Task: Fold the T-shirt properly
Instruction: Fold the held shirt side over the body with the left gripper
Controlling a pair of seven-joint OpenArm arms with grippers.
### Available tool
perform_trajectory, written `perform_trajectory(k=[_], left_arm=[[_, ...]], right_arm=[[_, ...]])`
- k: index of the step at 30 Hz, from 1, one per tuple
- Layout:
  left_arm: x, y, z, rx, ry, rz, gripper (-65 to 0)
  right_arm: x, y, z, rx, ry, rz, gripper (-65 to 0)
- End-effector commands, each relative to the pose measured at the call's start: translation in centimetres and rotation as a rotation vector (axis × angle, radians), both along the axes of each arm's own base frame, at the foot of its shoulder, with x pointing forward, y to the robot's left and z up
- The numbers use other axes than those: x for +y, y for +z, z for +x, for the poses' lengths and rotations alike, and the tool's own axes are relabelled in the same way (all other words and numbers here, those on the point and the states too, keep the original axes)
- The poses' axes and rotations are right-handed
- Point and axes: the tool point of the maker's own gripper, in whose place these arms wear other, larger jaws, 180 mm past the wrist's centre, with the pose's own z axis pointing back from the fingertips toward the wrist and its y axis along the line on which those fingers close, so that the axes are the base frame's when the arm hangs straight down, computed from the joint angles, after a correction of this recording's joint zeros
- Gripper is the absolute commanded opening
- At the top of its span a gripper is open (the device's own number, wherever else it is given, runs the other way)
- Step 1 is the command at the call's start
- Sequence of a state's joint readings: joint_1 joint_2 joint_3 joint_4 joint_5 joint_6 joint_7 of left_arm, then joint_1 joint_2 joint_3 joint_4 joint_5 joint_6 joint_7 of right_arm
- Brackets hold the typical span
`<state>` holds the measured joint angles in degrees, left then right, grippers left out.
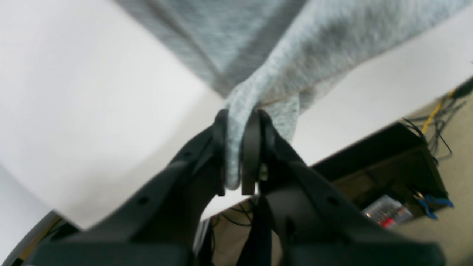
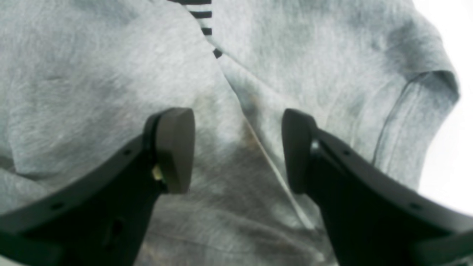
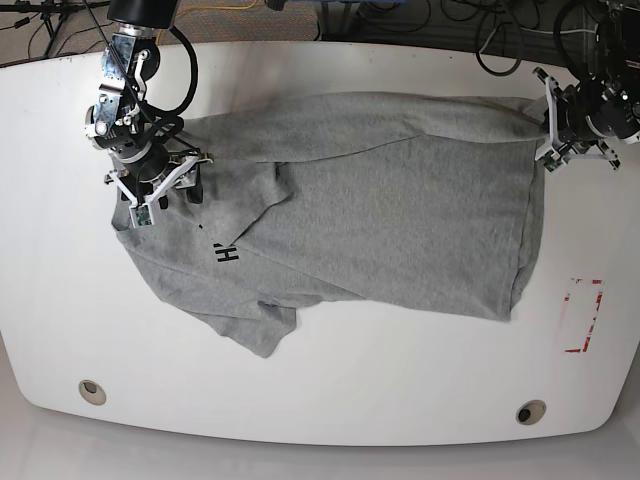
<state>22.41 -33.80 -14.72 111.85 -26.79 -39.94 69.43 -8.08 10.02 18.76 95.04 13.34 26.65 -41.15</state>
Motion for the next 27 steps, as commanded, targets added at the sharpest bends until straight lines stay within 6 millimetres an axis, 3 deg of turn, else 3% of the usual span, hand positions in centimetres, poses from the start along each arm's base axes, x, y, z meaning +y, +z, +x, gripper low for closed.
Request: perform_trajectory(k=[1, 21, 27], left_arm=[[0.5, 1.5, 1.8, -0.061, -0.006, 0.017, -61.2], [0.7, 5.5, 7.5, -0.234, 0.001, 0.019, -61.1], [2.6, 5.5, 8.5, -0.228, 0.041, 0.062, -61.0]], right_arm=[[-0.3, 1.5, 1.0, -0.056, 0.005, -0.005, -29.2], [-0.3, 1.5, 1.0, -0.056, 0.005, -0.005, -29.2], [-0.3, 1.5, 1.0, -0.056, 0.005, -0.005, -29.2]])
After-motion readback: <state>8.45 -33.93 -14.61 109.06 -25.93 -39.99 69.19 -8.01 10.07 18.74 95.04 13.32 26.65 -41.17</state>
